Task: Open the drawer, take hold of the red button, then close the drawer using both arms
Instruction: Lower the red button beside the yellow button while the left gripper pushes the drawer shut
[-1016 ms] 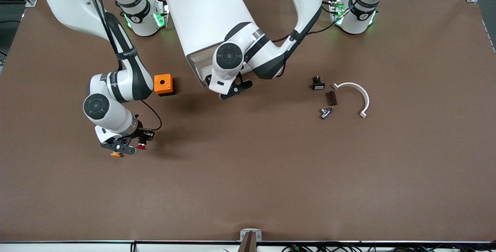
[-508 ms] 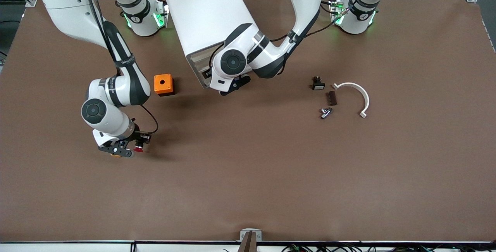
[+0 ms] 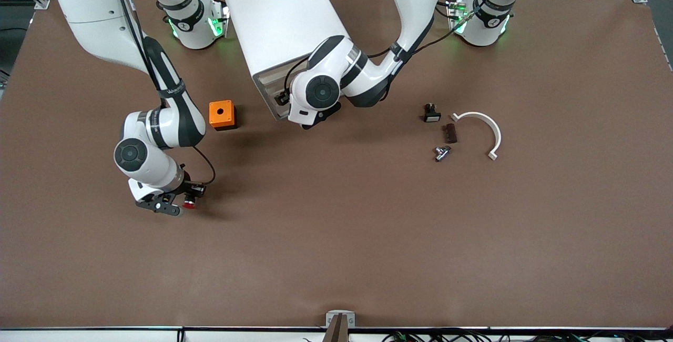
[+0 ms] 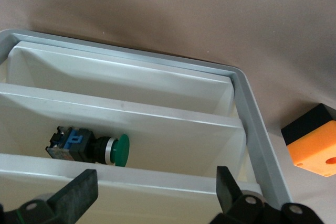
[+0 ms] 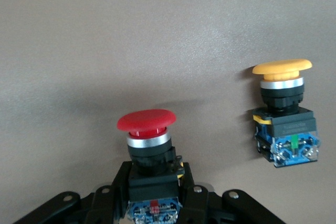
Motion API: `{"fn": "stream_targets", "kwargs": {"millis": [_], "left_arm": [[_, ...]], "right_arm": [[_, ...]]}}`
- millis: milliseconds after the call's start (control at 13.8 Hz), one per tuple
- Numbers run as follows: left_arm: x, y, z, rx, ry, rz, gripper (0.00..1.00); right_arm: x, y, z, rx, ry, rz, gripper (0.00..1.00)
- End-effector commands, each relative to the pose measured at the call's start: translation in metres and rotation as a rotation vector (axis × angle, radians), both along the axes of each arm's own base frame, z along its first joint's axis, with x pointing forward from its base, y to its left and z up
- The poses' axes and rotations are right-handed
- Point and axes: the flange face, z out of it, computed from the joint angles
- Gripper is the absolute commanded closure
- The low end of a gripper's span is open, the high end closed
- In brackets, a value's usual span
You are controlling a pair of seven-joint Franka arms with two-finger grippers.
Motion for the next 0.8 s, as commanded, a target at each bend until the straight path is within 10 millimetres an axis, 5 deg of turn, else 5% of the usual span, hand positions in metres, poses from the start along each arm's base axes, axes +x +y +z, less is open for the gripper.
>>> {"fn": "stream_targets", "kwargs": {"millis": [0,363,580,653,725], "left_arm": [[0.007,0.005,0.01,-0.015,0.01,0.021,0.0],[0.063,0.045,0.069,-0.049,-0.063,0.121,0.0],[0.111,0.098,0.134,-0.051,-0.185,0.195,0.0],[0.124,0.116,0.156,-0.047,-0.225,0.223,0.0],[0.133,0.135,0.181,-0.046,-0.277,0.231,0.0]], "right_arm": [[0.009,-0.002,-0.003,-0.004,-0.005,0.013,0.99],[0.01,-0.002,-0.007,-0.005,-0.003,0.013,0.97],[0.011,-0.002,-0.009,-0.005,-0.003,0.012,0.87],[0.014,-0.002,-0.006,-0.005,-0.006,0.013,0.57],[0.014,-0.002,-0.007,-0.005,-0.003,0.006,0.08]]}}
